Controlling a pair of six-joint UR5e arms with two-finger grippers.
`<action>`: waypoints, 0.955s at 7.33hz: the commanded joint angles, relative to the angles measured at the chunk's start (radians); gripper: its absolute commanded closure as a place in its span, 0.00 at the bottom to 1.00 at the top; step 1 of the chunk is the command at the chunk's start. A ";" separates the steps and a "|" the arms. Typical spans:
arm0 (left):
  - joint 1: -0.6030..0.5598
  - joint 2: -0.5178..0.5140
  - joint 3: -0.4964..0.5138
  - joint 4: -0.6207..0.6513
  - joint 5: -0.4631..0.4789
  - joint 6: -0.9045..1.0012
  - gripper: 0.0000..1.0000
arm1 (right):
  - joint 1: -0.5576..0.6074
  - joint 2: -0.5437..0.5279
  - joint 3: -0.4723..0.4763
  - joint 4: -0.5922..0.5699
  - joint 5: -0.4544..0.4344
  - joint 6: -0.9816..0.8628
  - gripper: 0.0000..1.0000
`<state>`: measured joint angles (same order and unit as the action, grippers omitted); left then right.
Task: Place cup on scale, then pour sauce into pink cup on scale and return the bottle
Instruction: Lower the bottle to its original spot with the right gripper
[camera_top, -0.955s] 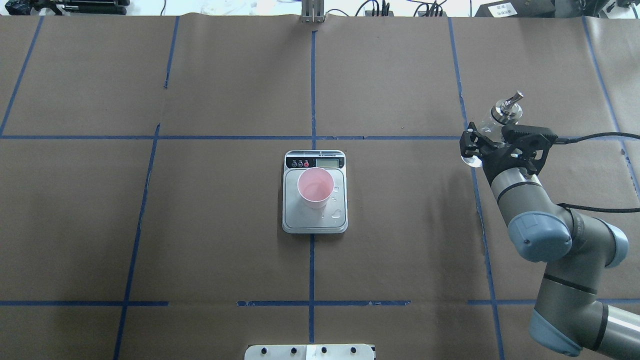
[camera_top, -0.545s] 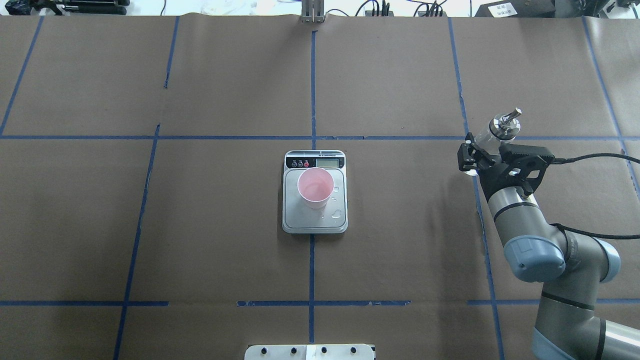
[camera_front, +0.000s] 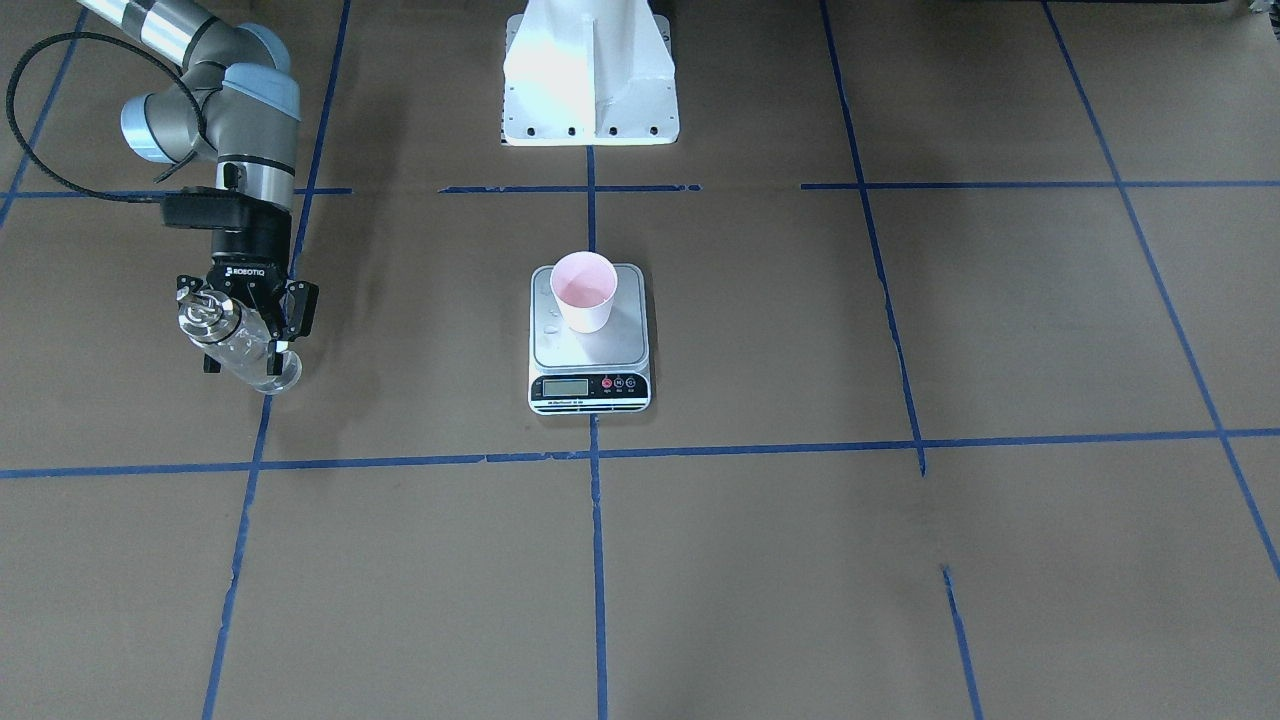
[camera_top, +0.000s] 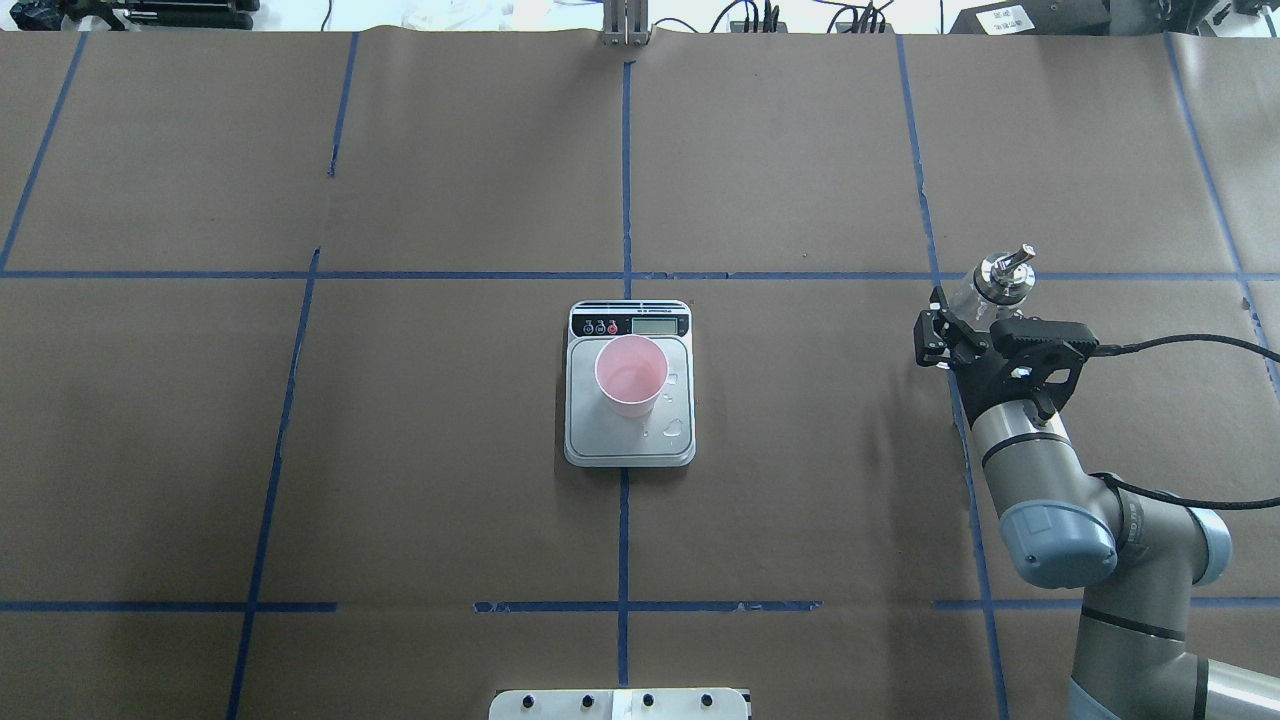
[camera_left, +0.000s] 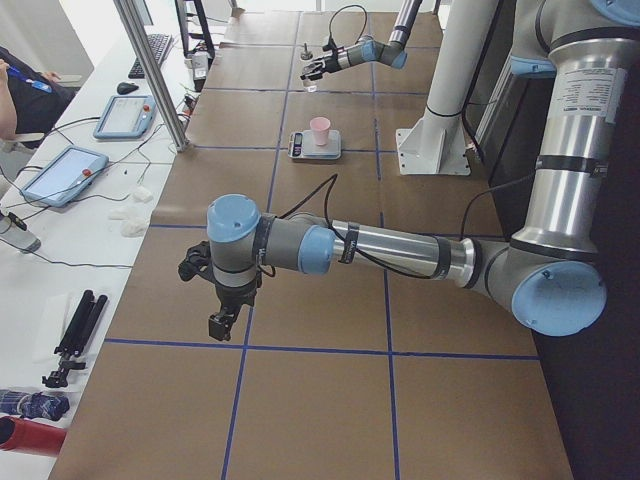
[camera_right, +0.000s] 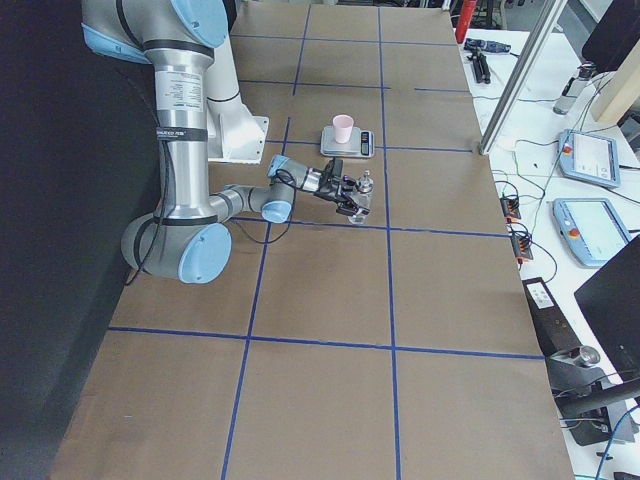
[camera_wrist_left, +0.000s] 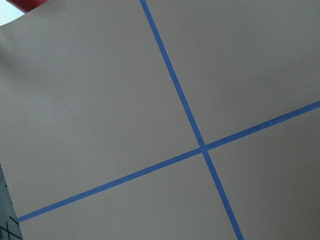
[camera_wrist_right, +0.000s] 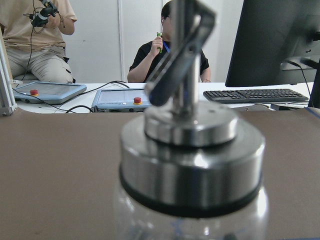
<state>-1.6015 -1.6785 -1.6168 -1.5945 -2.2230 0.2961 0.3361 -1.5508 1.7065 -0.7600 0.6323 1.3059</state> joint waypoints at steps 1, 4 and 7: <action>0.000 -0.001 0.000 0.001 0.002 0.000 0.00 | -0.009 -0.008 -0.008 0.004 -0.013 0.000 1.00; 0.002 -0.001 -0.002 0.001 0.002 0.000 0.00 | -0.009 -0.011 -0.010 0.019 -0.006 0.001 1.00; 0.002 -0.003 -0.002 0.001 0.002 0.000 0.00 | -0.014 -0.026 -0.030 0.080 -0.005 0.000 1.00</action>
<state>-1.6009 -1.6802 -1.6182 -1.5938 -2.2212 0.2961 0.3239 -1.5718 1.6837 -0.6907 0.6270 1.3059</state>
